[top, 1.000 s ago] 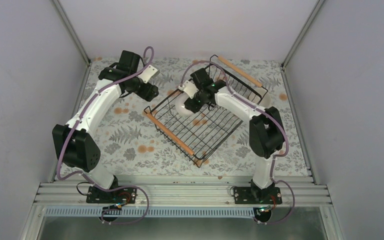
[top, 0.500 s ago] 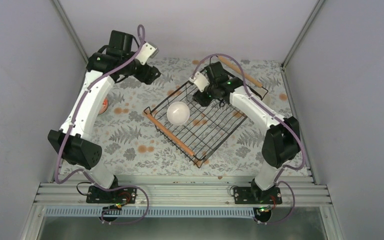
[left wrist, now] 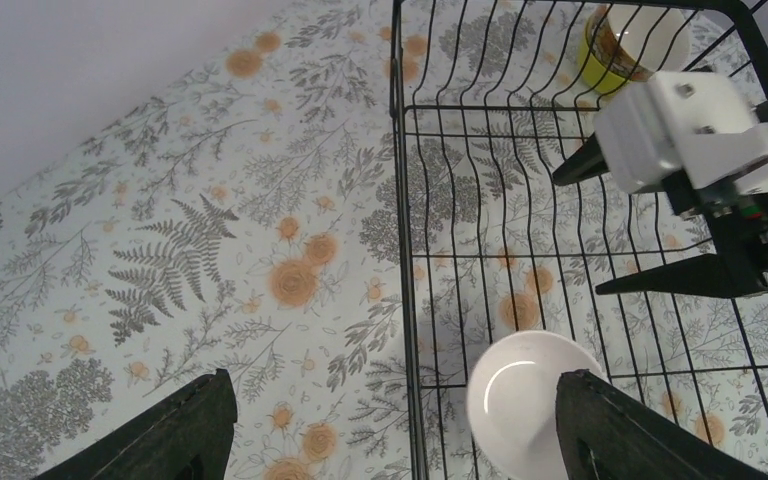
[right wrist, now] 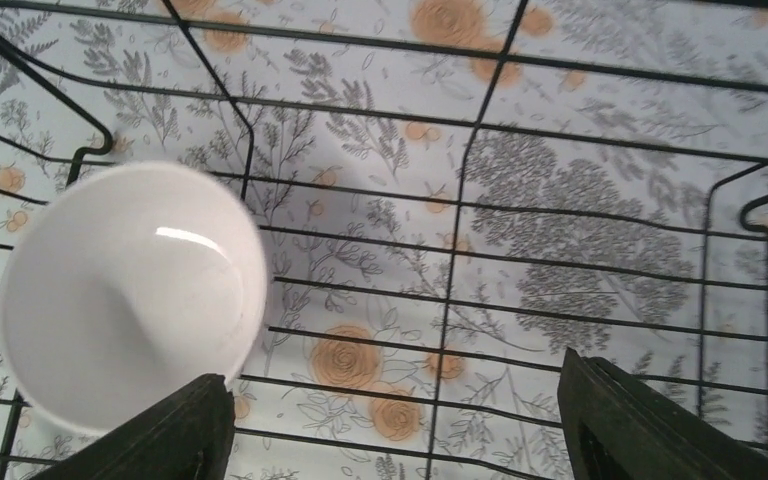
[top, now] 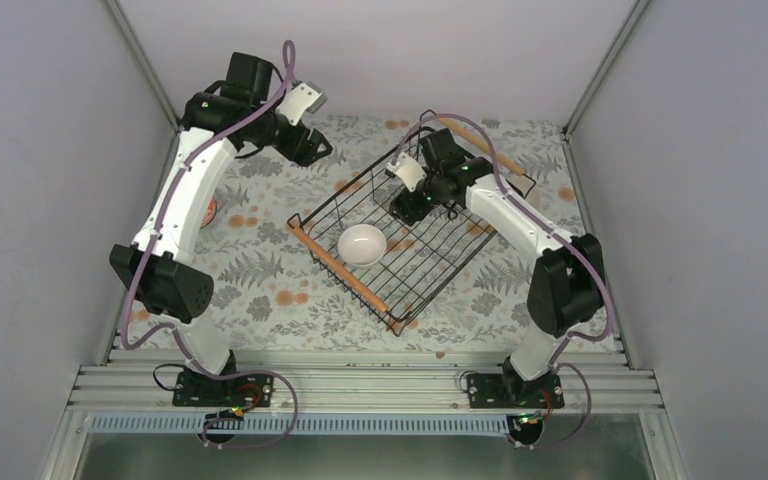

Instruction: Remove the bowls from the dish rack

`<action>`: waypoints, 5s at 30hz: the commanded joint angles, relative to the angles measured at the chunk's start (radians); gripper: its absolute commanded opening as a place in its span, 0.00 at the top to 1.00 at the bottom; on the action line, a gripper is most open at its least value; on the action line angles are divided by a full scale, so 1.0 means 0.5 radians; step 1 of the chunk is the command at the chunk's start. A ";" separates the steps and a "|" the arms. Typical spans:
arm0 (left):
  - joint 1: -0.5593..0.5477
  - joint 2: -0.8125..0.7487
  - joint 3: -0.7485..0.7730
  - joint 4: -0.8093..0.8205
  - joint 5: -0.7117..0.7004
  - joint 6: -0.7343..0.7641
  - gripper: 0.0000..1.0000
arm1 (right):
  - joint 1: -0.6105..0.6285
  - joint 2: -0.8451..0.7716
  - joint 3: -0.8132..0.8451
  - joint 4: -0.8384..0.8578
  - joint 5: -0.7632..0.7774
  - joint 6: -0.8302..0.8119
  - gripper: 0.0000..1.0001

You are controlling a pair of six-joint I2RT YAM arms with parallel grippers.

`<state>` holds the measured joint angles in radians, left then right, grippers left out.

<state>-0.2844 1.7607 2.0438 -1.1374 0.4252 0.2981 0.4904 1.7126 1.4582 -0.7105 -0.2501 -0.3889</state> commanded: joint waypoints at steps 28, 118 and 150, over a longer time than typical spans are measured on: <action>-0.009 -0.165 -0.401 0.173 0.019 -0.007 0.20 | 0.191 0.593 0.244 -0.259 -0.179 0.029 0.25; -0.007 -0.213 -0.572 0.323 0.087 -0.001 0.20 | -2.135 -0.025 -0.210 0.314 -0.627 0.114 0.96; -0.002 -0.257 -0.690 0.373 0.065 0.005 0.20 | -1.733 0.444 0.105 0.271 -0.480 0.135 0.96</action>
<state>-0.2844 1.6627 1.7119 -0.9642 0.4480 0.2985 -0.3965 1.9133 1.4906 -0.6029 -0.5526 -0.3454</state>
